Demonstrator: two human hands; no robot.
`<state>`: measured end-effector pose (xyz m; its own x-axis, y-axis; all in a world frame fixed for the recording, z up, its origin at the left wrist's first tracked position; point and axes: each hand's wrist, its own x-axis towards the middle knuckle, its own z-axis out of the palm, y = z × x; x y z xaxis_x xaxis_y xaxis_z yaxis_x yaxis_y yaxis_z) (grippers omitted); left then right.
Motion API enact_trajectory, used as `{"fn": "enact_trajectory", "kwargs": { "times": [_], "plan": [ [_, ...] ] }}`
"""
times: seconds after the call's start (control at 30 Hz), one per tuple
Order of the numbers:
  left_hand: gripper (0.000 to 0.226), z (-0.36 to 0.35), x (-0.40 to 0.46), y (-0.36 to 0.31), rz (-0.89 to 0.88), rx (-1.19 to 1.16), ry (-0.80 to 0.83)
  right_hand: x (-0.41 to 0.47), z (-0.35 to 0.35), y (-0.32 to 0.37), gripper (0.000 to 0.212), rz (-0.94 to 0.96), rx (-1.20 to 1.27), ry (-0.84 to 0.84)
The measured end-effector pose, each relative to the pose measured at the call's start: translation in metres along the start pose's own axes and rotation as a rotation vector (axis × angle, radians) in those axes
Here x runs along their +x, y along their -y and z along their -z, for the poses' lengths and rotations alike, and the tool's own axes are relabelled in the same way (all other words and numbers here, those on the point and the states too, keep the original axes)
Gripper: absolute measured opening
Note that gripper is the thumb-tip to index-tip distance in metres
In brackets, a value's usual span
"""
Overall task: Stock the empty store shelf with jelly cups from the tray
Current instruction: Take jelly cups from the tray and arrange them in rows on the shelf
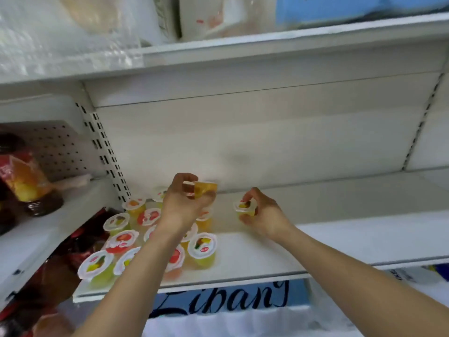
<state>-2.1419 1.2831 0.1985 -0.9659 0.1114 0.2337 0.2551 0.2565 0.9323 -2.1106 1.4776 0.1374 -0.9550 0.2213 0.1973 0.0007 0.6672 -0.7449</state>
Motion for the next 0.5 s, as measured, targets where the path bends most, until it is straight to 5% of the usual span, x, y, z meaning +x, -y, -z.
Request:
{"fn": "enact_trajectory", "kwargs": {
  "times": [0.5],
  "plan": [
    [0.048, 0.044, 0.054, 0.011, 0.054, 0.175, 0.015, 0.086, -0.044, 0.023, 0.04, 0.099, -0.395, -0.03]
  ]
}}
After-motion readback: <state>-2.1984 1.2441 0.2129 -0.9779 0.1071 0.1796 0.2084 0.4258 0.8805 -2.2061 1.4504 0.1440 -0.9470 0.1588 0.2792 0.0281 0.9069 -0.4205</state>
